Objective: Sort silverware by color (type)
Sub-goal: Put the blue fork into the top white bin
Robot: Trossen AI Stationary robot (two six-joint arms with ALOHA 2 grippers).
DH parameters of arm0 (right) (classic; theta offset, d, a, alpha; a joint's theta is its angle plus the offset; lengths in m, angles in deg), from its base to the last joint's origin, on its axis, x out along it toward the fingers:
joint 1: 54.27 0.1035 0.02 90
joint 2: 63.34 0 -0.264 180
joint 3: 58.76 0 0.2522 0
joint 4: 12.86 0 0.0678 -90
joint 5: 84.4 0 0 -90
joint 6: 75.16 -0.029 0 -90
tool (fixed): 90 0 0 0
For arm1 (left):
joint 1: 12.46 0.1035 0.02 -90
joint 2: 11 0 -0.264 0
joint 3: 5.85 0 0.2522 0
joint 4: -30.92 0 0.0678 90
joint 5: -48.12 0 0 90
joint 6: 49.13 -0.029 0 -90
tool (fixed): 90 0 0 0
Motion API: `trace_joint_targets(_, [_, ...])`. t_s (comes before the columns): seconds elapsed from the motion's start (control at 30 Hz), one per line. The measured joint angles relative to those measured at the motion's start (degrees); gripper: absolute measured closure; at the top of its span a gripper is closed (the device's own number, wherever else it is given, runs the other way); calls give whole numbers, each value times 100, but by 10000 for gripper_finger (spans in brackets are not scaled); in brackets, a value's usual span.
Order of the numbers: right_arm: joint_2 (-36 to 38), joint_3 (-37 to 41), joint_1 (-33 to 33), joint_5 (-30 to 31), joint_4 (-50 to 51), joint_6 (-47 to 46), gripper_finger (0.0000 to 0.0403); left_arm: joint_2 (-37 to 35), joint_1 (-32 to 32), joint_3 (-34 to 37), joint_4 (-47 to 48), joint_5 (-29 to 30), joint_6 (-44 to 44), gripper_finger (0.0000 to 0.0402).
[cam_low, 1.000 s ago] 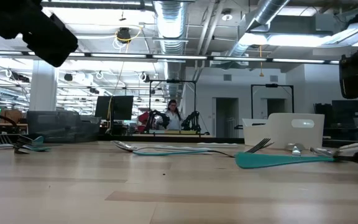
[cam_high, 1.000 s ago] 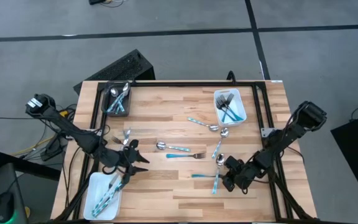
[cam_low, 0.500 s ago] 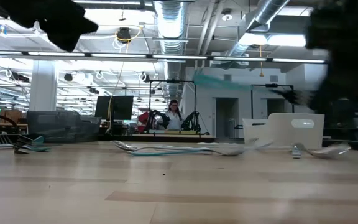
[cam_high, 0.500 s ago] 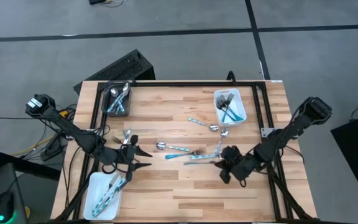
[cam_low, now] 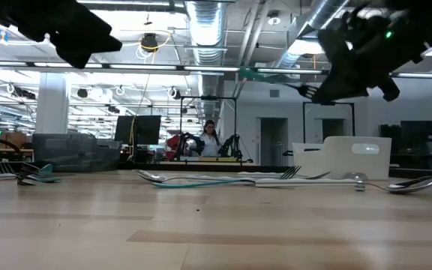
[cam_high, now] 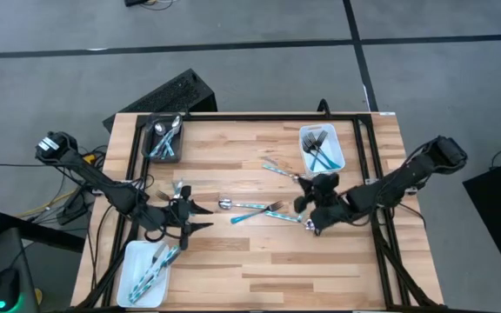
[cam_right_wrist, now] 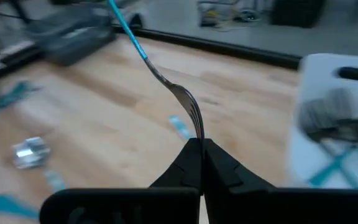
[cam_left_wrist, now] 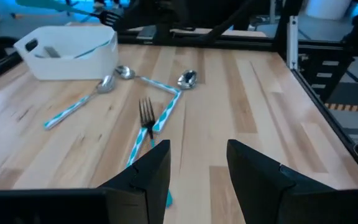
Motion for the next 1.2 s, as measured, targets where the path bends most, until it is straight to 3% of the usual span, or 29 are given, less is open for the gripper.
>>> trace_joint_targets(0.13, [84, 0, -350, 145, 738, -294, 382, 313, -14, -2, 18, 283, 187, 258])
trace_joint_targets(0.5, [158, 0, -1184, 101, 2390, -1231, 382, 1358, -1, -2, -428, 385, 393, 258])
trace_joint_targets(0.8, [158, 0, -1489, -278, 3251, -2048, 377, 1439, 1, -2, -543, 480, 108, 258])
trace_joint_targets(1.2, [158, 0, -2004, -814, 3494, -2375, 329, 1437, 1, -2, -543, 492, 122, 258])
